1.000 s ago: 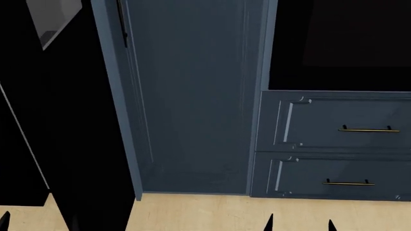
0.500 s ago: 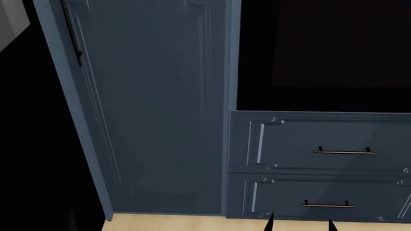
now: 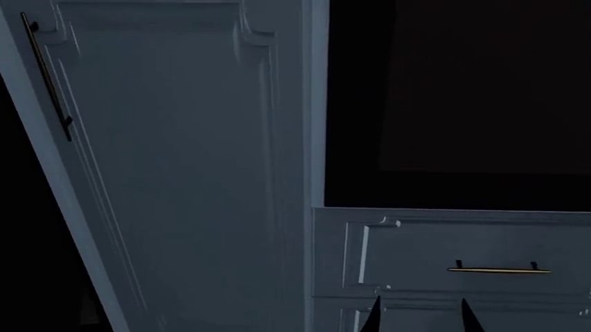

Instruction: Close the fridge door

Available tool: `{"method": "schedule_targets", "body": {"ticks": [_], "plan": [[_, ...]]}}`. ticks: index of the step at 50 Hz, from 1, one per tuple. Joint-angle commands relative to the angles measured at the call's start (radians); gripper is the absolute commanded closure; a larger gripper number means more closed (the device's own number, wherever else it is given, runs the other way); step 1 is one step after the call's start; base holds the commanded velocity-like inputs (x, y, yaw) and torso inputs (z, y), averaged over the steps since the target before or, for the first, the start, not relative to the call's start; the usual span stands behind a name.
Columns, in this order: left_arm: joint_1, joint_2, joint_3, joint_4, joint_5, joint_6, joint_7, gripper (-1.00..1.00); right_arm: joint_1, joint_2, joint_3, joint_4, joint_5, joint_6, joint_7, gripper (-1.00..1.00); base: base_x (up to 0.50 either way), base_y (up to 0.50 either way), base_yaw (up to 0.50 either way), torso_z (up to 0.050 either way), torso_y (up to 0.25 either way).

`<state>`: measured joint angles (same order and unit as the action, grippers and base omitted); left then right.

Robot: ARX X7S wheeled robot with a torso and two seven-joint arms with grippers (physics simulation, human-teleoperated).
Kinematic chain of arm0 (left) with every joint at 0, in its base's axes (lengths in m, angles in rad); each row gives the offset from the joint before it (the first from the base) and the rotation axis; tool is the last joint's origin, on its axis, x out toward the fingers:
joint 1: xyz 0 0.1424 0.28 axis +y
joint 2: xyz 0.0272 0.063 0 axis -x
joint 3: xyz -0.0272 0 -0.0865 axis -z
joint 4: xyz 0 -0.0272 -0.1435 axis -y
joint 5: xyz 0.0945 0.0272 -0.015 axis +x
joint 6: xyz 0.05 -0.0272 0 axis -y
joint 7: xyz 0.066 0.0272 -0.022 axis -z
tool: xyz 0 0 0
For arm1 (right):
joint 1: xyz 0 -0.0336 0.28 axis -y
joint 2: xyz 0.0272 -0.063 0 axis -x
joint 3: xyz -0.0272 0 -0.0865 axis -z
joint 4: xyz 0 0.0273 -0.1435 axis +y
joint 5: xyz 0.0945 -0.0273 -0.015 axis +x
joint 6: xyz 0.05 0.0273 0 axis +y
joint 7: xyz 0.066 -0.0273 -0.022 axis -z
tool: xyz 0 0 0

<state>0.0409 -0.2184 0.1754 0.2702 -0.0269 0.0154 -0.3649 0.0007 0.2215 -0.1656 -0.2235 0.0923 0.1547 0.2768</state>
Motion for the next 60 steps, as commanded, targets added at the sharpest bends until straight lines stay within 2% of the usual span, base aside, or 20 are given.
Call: {"method": "schedule_targets", "body": {"ticks": [1, 14, 29, 37, 51, 60], "plan": [[-0.002, -0.007, -0.006, 0.001, -0.010, 0.001, -0.010, -1.00, 0.004, 0.006, -0.018, -0.002, -0.014, 0.007, 0.011, -1.00, 0.50, 0.04, 0.00, 0.000, 0.000], [0.007, -0.013, -0.002, 0.021, -0.011, -0.003, -0.020, -1.00, -0.009, 0.014, -0.017, -0.003, -0.006, -0.006, 0.020, -1.00, 0.49, 0.14, 0.00, 0.000, 0.001], [0.008, -0.021, 0.003, 0.011, -0.019, 0.007, -0.024, -1.00, -0.003, 0.023, -0.034, -0.003, -0.006, -0.001, 0.018, -1.00, 0.12, 0.33, 0.00, 0.000, 0.000], [0.002, -0.025, 0.006, 0.002, -0.025, 0.010, -0.024, -1.00, 0.003, 0.025, -0.041, 0.008, 0.000, -0.009, 0.014, -1.00, 0.48, -0.03, 0.00, 0.000, 0.000], [0.002, -0.031, 0.004, 0.009, -0.035, 0.007, -0.034, -1.00, -0.001, 0.033, -0.052, 0.006, -0.001, -0.013, 0.019, -1.00, 0.44, -0.34, 0.00, 0.000, 0.001], [0.006, -0.034, 0.009, 0.016, -0.032, 0.006, -0.041, -1.00, -0.007, 0.039, -0.055, 0.004, -0.011, -0.015, 0.032, -1.00, 0.47, 0.02, 0.00, 0.000, 0.001]]}}
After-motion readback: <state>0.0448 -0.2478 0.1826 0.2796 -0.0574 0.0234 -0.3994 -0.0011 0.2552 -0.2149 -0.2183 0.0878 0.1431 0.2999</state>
